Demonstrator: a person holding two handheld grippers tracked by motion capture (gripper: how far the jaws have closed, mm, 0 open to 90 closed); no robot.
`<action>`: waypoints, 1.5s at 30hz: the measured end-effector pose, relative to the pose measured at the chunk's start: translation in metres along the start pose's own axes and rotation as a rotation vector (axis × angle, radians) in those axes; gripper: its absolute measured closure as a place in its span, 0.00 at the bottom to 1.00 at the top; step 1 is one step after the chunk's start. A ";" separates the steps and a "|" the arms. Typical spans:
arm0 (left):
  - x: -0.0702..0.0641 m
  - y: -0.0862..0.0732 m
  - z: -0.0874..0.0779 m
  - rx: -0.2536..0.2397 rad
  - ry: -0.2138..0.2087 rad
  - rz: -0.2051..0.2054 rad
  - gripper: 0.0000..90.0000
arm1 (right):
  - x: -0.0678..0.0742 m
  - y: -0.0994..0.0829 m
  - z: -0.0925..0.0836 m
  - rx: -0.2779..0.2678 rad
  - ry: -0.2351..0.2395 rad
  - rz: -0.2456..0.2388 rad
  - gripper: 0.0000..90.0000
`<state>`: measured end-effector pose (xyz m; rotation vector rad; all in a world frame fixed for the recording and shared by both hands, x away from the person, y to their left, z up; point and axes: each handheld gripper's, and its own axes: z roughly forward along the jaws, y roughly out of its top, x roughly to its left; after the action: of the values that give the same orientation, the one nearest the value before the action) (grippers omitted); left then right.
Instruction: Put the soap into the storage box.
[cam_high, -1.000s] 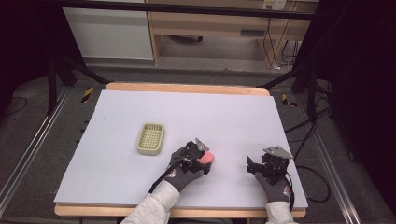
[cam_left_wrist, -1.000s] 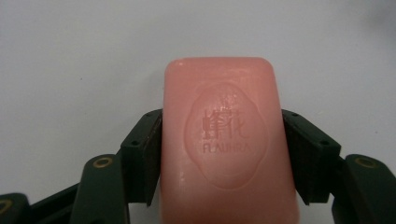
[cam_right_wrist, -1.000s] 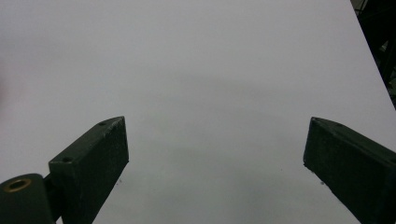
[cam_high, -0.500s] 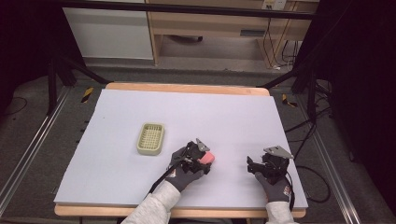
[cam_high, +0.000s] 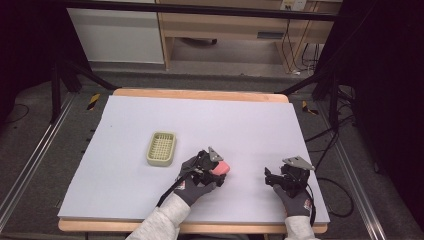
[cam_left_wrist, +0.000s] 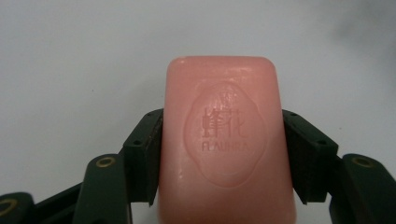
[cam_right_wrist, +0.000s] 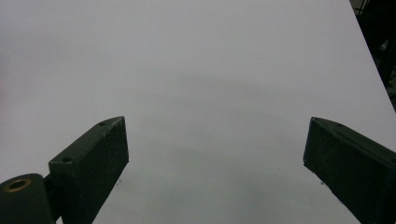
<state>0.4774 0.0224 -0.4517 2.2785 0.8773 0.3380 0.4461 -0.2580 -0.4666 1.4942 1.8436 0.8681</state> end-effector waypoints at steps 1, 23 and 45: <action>0.000 0.000 -0.001 -0.001 -0.003 -0.003 0.41 | 0.000 0.000 0.000 0.000 0.000 0.000 0.08; 0.016 -0.004 -0.028 -0.031 0.003 -0.021 0.41 | 0.000 0.000 0.000 -0.001 -0.006 -0.003 0.08; 0.030 -0.005 -0.052 -0.063 0.018 -0.034 0.41 | 0.000 0.000 0.000 -0.004 -0.004 -0.004 0.08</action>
<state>0.4739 0.0710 -0.4157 2.2036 0.9009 0.3660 0.4458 -0.2578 -0.4665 1.4882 1.8404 0.8663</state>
